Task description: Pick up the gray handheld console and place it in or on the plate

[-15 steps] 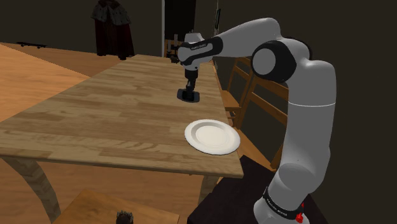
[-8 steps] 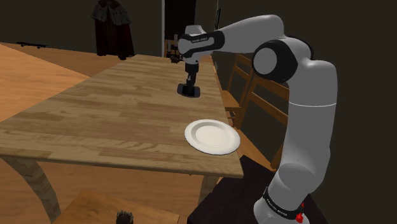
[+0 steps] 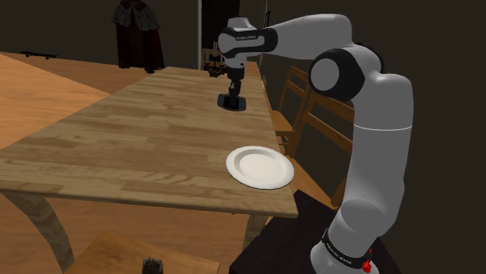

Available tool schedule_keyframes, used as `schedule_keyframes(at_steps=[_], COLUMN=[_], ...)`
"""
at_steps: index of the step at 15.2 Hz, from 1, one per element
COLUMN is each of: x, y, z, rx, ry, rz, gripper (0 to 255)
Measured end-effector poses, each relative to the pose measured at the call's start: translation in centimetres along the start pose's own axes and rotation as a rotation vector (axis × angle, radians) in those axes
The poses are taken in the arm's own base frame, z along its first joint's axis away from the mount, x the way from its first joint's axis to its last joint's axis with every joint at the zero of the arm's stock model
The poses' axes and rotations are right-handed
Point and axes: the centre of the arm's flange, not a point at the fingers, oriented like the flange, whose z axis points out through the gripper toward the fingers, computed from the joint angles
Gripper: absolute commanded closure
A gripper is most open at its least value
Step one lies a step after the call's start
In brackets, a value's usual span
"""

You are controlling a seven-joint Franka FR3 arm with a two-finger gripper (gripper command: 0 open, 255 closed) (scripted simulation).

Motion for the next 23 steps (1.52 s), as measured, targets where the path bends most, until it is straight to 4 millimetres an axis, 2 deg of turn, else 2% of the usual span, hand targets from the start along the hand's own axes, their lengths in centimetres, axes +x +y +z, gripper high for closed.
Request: schedule_keyframes(at_steps=[1, 3, 12, 20, 23], x=[0.0, -0.9, -7.0, -13.4, -15.3], y=[0.1, -1.2, -11.0, -19.8, -23.2], z=[-0.4, -0.7, -1.3, -1.5, -2.2], rx=[0.0, 0.0, 0.001, 0.001, 0.001], ry=[0.0, -0.001, 0.0, 0.0, 0.0], rz=[0.0, 0.0, 0.0, -0.001, -0.001], gripper=[255, 255, 255, 255, 255])
